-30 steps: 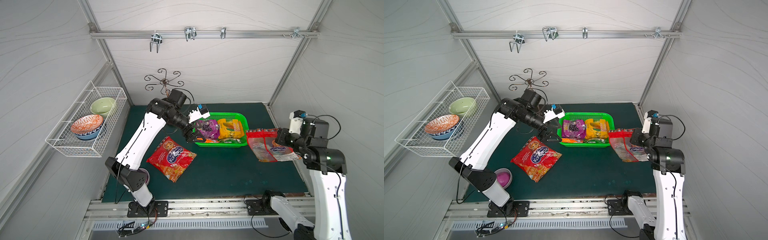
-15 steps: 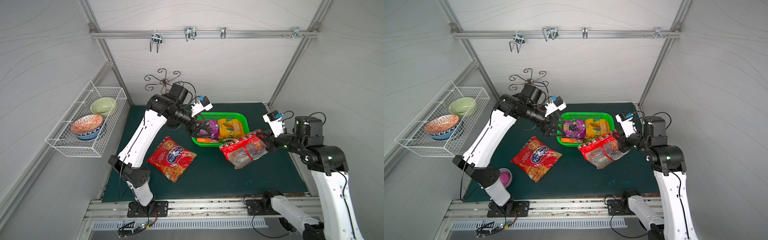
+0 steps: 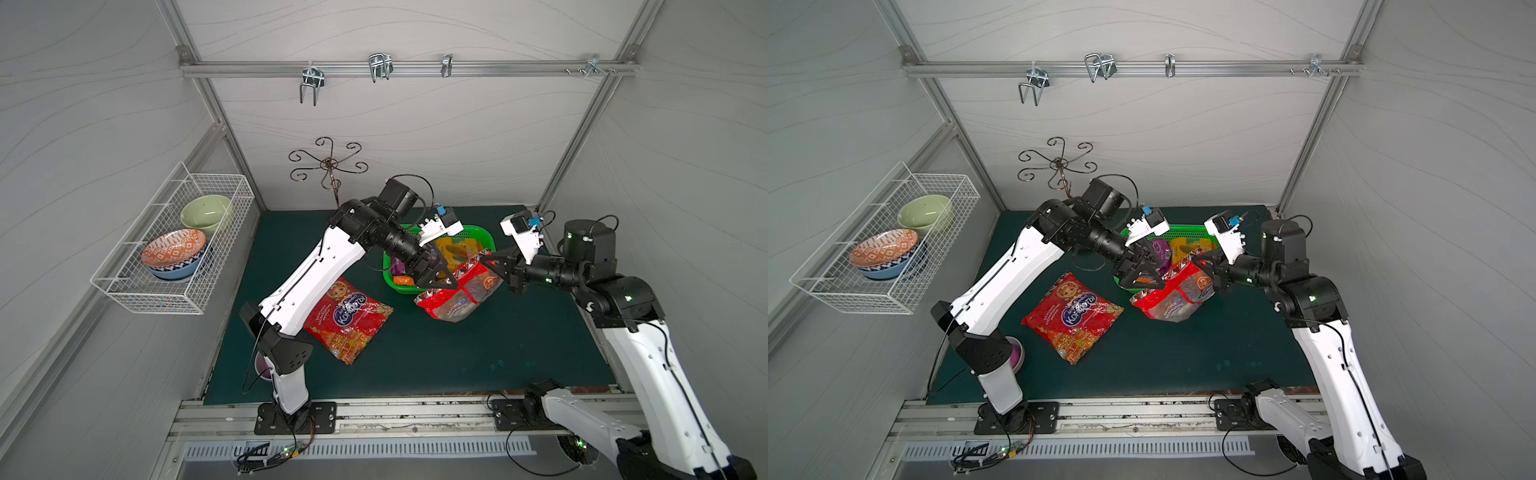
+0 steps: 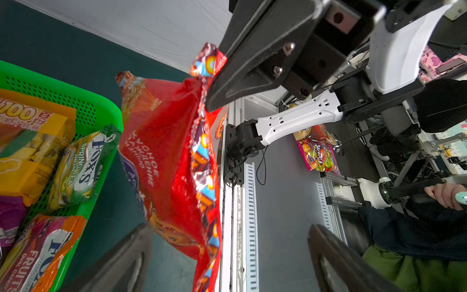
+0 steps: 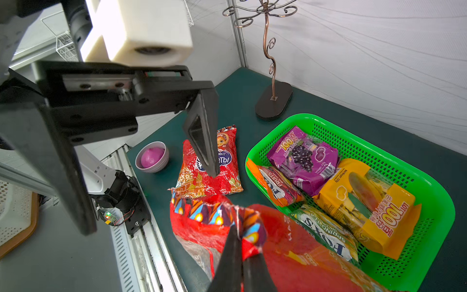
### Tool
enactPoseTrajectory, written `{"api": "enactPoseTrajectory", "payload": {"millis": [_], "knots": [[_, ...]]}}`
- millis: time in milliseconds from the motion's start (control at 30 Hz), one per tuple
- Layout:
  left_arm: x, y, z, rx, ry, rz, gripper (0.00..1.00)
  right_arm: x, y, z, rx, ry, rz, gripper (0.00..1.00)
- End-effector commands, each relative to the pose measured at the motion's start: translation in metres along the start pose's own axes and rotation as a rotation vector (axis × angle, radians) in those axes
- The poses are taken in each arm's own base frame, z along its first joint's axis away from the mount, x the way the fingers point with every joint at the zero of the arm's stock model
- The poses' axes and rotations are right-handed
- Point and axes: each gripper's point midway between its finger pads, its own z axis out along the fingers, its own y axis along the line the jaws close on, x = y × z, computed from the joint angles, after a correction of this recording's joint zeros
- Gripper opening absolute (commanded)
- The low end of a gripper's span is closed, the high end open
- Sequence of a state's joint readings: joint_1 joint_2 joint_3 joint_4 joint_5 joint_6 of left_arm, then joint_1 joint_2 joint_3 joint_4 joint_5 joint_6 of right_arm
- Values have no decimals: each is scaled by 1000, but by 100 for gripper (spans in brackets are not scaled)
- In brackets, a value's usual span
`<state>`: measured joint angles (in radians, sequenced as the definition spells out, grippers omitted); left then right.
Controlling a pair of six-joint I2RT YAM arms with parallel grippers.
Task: Put the candies in the basket
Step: Place the candy in the basket.
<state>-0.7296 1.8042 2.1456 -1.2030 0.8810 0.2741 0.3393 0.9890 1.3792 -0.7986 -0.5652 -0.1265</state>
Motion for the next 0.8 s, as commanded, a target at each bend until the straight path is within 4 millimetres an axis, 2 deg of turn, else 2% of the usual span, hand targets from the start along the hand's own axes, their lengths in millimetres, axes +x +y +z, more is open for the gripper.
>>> {"api": "enactPoseTrajectory", "payload": {"millis": [0, 133, 333, 467, 700, 767], "knots": [[-7, 18, 12, -110, 12, 5, 99, -49, 10, -11, 4, -159, -119, 0], [-3, 35, 18, -182, 39, -7, 94, -49, 7, -9, 20, -163, -117, 0], [2, 39, 26, -243, 77, 22, 80, -49, -5, -6, 74, -175, -61, 0], [6, 39, 30, -262, 108, 39, 55, -46, -14, -1, 100, -175, -15, 0], [-3, 37, 27, -257, 90, 69, 0, -32, -29, 12, 132, -121, 45, 0], [-5, 35, 28, -248, 88, 76, 0, -32, -29, 11, 134, -125, 47, 0]]}}
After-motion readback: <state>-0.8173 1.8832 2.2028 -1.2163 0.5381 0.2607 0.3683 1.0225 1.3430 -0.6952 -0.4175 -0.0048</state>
